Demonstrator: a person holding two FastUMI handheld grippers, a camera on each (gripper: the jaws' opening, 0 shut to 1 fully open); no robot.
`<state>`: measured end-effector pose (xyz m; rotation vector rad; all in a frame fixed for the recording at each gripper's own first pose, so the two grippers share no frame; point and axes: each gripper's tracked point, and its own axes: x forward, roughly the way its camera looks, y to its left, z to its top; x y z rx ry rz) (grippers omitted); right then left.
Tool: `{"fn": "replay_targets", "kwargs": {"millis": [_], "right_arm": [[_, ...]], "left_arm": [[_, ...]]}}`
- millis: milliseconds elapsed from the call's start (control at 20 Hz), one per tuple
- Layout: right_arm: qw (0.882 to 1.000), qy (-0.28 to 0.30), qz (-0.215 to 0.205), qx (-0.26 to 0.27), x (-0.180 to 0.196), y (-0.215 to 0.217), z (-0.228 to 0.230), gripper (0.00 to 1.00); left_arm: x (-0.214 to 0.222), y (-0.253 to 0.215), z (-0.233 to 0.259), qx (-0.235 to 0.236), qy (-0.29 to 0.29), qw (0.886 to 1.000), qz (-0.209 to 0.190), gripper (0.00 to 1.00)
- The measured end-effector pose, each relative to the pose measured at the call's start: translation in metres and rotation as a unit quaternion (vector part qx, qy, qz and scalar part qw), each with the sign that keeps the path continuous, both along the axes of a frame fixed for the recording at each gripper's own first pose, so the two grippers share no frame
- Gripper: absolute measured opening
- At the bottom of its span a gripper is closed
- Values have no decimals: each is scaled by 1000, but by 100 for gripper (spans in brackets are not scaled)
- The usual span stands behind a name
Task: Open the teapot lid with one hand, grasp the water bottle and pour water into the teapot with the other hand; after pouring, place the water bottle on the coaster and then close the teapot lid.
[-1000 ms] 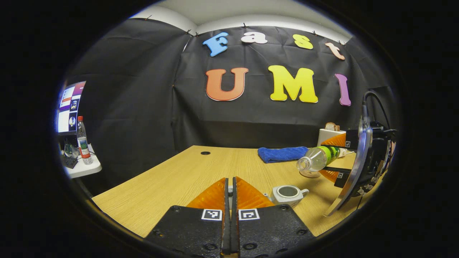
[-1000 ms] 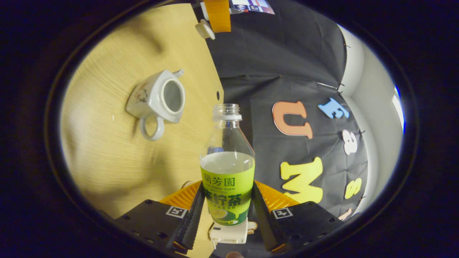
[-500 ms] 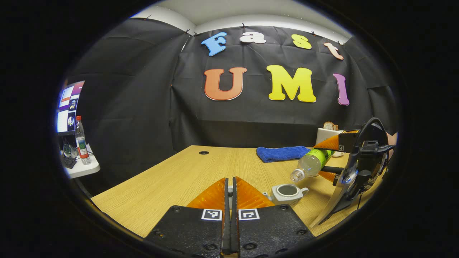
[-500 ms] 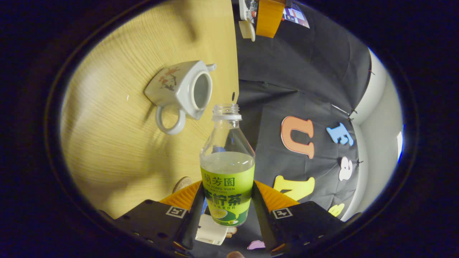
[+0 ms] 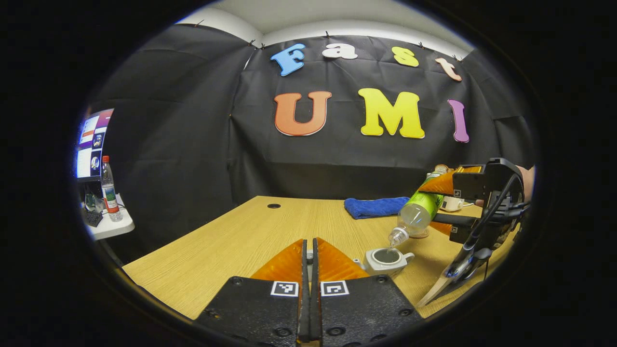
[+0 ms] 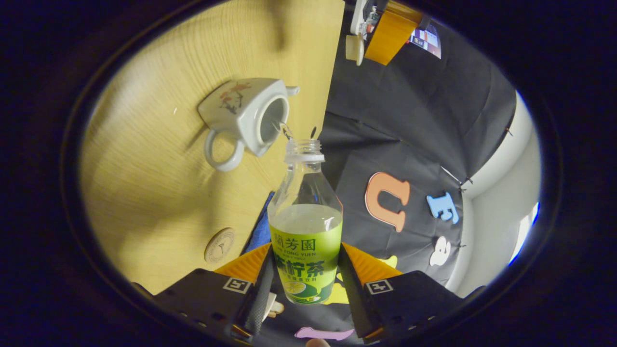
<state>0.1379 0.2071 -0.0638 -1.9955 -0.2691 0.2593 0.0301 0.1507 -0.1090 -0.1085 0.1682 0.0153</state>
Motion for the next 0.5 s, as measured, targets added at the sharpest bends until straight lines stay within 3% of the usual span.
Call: {"fn": "replay_targets", "kwargs": {"millis": [500], "right_arm": [[999, -30, 20, -40, -5, 10, 10, 72]], "left_arm": [[-1, 3, 0, 2, 0, 1000, 2, 3]]}}
